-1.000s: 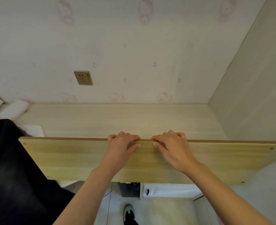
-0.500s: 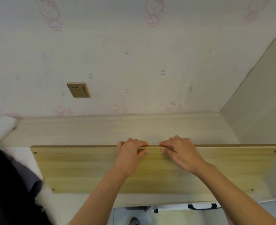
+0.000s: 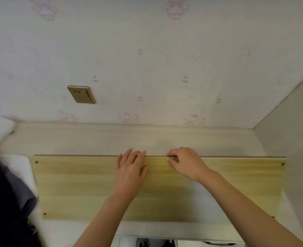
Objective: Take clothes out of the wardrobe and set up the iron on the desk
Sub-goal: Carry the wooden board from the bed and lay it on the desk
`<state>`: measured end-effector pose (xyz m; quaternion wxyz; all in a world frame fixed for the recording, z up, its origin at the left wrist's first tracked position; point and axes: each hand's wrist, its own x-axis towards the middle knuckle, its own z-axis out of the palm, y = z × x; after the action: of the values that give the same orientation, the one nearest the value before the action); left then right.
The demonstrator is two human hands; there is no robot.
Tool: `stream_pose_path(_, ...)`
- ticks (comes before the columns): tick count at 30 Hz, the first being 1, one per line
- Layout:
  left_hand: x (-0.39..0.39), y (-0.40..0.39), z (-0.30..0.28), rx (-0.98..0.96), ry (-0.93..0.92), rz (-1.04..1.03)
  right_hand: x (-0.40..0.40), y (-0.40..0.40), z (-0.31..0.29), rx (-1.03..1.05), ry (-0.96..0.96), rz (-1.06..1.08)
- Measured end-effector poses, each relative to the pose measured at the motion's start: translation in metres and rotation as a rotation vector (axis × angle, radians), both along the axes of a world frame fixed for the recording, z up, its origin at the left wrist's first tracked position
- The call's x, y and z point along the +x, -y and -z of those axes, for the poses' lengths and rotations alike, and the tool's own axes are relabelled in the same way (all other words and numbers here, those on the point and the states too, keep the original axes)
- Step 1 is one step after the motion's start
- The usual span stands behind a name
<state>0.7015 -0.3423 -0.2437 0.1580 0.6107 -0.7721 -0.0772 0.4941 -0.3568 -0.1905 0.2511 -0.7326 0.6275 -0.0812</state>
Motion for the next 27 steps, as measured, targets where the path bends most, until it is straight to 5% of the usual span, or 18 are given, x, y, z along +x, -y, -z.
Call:
stream_pose_path(6, 0.014, -0.028, 0.043, 0.086, -0.029, -0.139, -0.001, 0.027, 0.026, 0.095, -0.073, -0.031)
stream_pose_path(12, 0.033, -0.036, 0.085, 0.234, 0.076, -0.193, 0.012, 0.041, 0.062, 0.100, -0.362, -0.224)
stream_pose_path(27, 0.089, -0.036, 0.130, 0.387, 0.165, -0.346, 0.022, 0.072, 0.111, 0.320, -0.337, -0.260)
